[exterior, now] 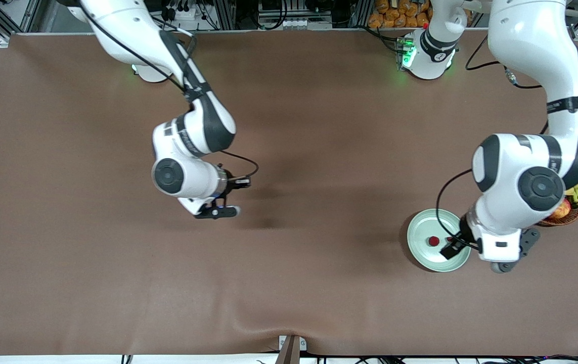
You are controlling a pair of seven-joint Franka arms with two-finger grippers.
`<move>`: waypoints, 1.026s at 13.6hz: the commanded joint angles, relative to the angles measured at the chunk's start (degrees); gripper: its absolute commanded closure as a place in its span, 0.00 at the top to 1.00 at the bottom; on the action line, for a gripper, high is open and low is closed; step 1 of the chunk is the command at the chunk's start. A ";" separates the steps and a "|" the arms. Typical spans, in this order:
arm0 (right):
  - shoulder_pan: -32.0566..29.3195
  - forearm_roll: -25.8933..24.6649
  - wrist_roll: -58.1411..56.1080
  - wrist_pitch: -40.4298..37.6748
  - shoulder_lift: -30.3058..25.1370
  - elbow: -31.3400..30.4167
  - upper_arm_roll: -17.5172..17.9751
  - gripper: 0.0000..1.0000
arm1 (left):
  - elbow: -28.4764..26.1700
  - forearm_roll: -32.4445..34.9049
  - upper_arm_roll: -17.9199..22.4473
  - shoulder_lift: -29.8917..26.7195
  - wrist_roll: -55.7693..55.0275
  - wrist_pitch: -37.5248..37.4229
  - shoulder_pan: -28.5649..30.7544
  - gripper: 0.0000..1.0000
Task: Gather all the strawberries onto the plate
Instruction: 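Carry the third strawberry to mid-table with the right gripper and release it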
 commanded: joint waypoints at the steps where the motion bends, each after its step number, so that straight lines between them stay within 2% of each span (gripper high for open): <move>1: 2.05 2.71 0.33 1.70 2.67 0.79 -0.63 0.16 | -0.85 1.48 0.02 -1.58 -1.02 -0.56 -1.69 1.00; 5: 3.46 2.54 0.32 7.15 5.05 0.62 -0.63 0.19 | -1.03 1.39 -0.41 -1.49 -0.75 -0.73 -6.34 1.00; 6: 3.46 2.54 0.24 7.24 5.31 0.62 -0.63 0.24 | -0.94 1.30 -0.59 -1.32 -0.49 -1.26 -7.84 1.00; 7: 3.55 2.19 0.06 7.85 5.75 0.62 -0.63 0.39 | -0.77 0.95 -0.94 -1.14 -0.58 -1.26 -8.37 1.00; 8: 3.55 1.92 -0.37 9.51 6.01 0.62 -0.63 0.47 | -0.59 0.69 -1.64 -0.79 -0.67 -1.18 -9.16 1.00; 11: 3.72 1.92 -0.38 11.37 6.28 0.27 -0.72 0.54 | -0.50 0.16 -5.41 -0.26 -0.93 -0.74 -9.26 1.00; 12: 3.55 1.92 0.06 11.29 6.02 0.35 -0.72 0.60 | -0.50 0.16 -6.38 -0.35 -1.02 -0.74 -9.26 1.00; 13: 2.85 1.84 -0.20 11.11 5.58 0.44 -0.72 0.69 | -0.50 0.16 -7.00 -0.26 -1.98 -0.74 -9.34 1.00; 14: 1.89 1.75 -0.55 10.67 4.53 0.35 -0.98 0.84 | -0.50 0.16 -7.97 -0.70 -3.46 -0.74 -9.34 1.00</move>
